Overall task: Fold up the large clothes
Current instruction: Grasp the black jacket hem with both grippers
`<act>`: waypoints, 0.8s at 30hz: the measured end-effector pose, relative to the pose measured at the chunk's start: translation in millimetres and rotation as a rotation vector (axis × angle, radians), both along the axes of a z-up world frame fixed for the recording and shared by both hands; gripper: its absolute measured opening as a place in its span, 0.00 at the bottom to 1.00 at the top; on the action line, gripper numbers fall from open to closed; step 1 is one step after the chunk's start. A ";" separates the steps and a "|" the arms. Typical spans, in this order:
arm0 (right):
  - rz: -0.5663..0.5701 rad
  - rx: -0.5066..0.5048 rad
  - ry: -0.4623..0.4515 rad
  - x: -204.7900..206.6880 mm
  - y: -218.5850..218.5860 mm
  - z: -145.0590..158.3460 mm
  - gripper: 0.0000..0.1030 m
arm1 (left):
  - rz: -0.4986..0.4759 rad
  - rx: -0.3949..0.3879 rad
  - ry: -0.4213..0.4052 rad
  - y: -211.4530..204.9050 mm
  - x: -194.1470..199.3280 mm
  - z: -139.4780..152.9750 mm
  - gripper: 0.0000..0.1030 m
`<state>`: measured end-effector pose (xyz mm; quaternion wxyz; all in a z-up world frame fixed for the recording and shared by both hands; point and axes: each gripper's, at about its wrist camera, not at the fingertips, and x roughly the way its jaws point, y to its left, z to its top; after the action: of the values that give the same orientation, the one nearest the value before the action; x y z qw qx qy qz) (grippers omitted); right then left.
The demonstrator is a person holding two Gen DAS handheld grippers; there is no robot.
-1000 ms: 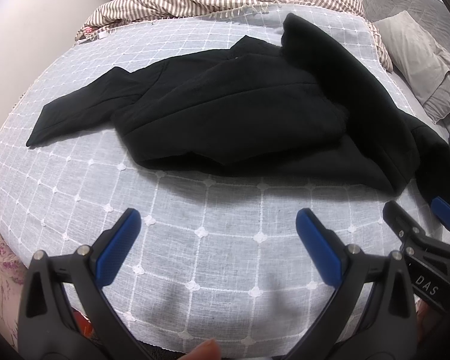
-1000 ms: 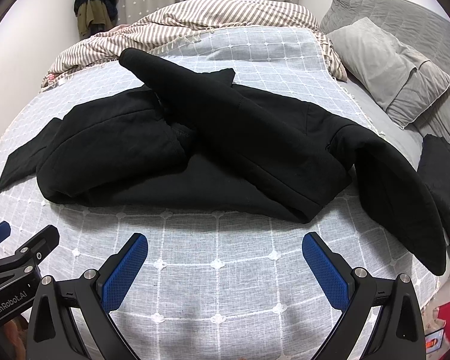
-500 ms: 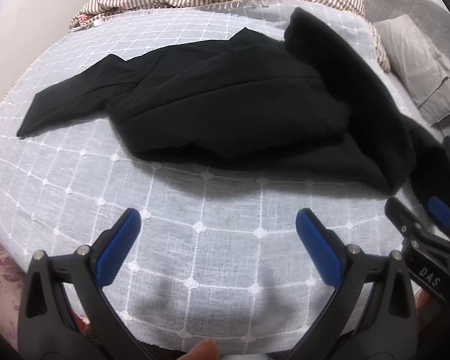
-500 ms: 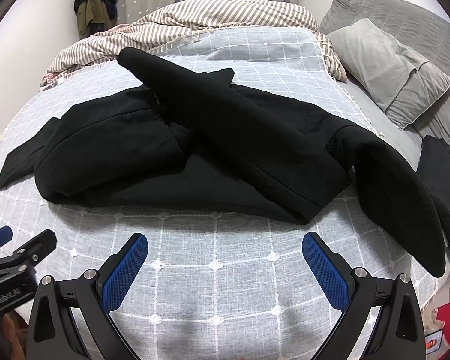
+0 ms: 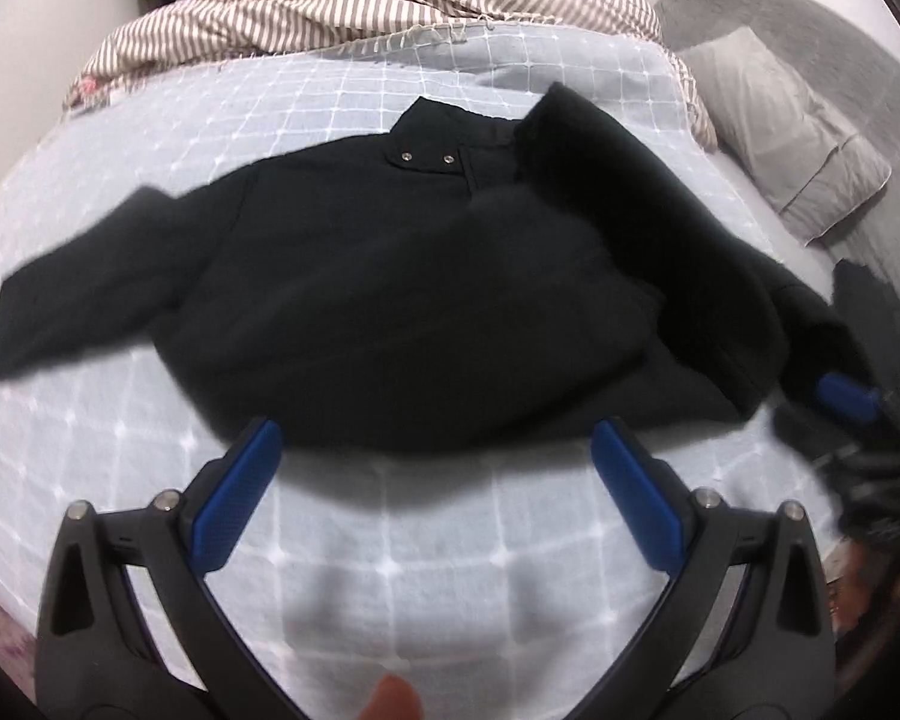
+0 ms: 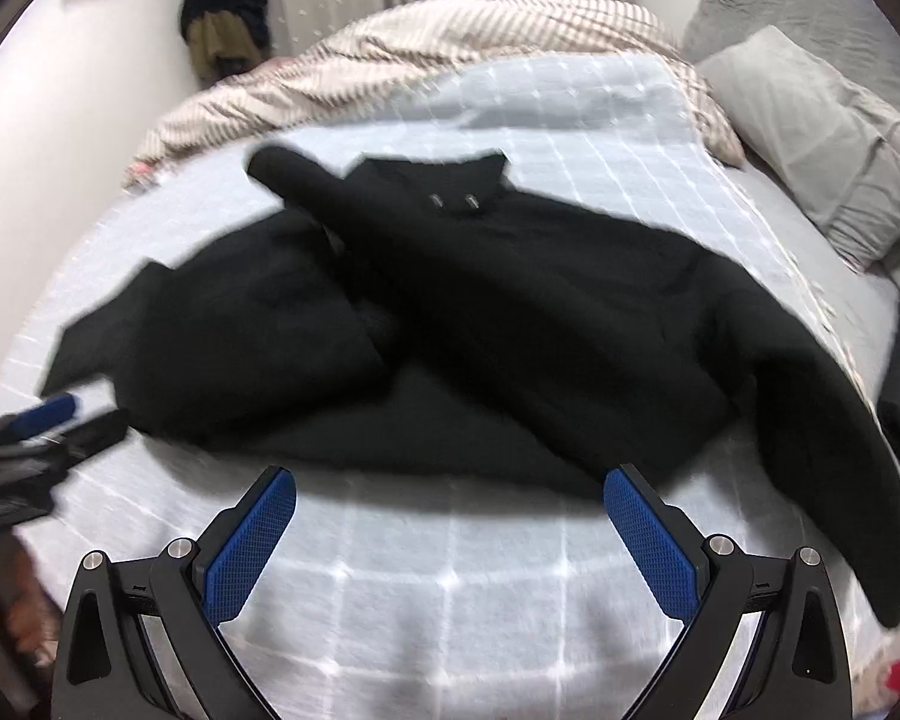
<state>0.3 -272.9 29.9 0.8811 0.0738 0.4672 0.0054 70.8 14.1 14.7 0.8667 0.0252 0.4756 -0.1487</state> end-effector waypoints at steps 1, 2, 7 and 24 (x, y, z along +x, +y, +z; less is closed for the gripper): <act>0.005 0.012 -0.015 5.6 -2.2 6.4 1.00 | -0.009 0.006 -0.001 -1.6 7.4 0.3 1.00; 0.012 0.025 -0.025 11.8 -3.8 11.2 1.00 | -0.016 0.008 0.000 -0.9 13.7 -0.2 1.00; 0.098 0.061 -0.022 55.4 -0.4 15.4 1.00 | -0.073 0.003 -0.009 -6.1 42.1 -1.1 0.98; 0.132 -0.014 -0.055 121.0 15.8 -17.7 0.08 | -0.221 0.040 -0.002 -7.9 45.4 -4.5 0.20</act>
<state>121.3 -257.1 12.2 0.8918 0.0365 0.4467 0.0622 116.3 6.2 10.2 0.8449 0.0948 0.4717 -0.2337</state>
